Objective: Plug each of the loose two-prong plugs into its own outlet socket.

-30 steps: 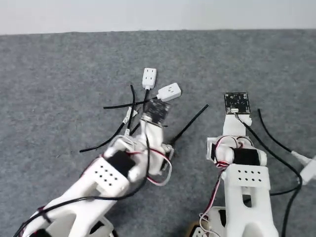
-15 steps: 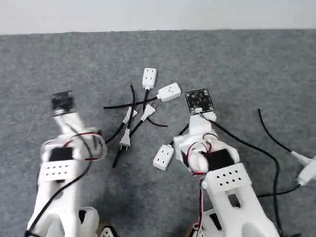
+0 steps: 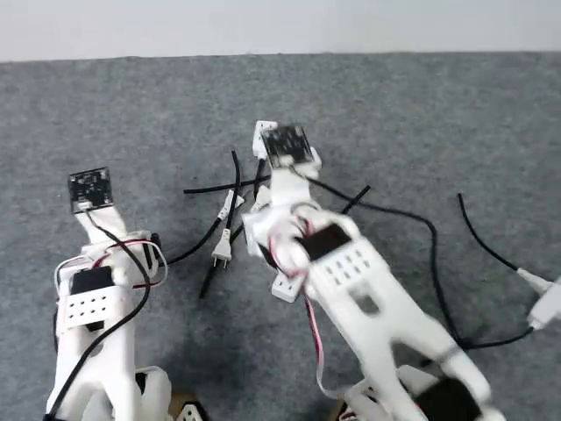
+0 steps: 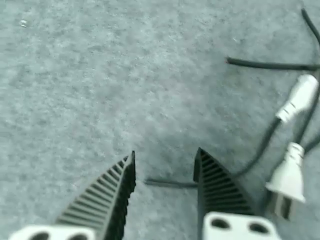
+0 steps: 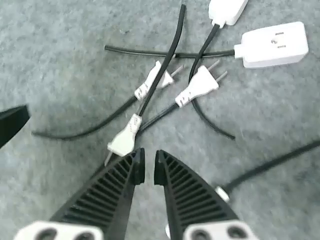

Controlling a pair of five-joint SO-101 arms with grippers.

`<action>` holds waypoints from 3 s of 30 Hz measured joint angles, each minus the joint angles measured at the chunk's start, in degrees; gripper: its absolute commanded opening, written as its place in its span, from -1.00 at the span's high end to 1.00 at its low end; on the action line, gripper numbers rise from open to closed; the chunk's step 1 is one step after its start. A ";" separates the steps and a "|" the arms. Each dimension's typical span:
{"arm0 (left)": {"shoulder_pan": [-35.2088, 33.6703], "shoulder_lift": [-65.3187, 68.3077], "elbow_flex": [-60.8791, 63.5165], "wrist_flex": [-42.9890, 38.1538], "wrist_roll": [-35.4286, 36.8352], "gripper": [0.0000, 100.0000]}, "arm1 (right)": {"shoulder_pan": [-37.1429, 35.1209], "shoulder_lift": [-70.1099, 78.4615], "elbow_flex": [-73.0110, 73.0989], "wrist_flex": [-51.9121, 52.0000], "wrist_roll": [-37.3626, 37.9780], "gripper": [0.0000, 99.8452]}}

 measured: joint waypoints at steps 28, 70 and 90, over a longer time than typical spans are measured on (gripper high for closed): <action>-1.76 0.00 0.00 -0.88 -0.09 0.62 | -7.47 43.96 -29.80 0.88 -7.03 0.69; 18.64 27.78 -16.97 15.47 -10.37 0.84 | 0.62 -3.52 -8.18 16.26 8.26 0.98; 26.20 42.02 -31.65 27.78 -32.09 0.97 | -3.60 -18.90 10.64 7.03 10.99 0.98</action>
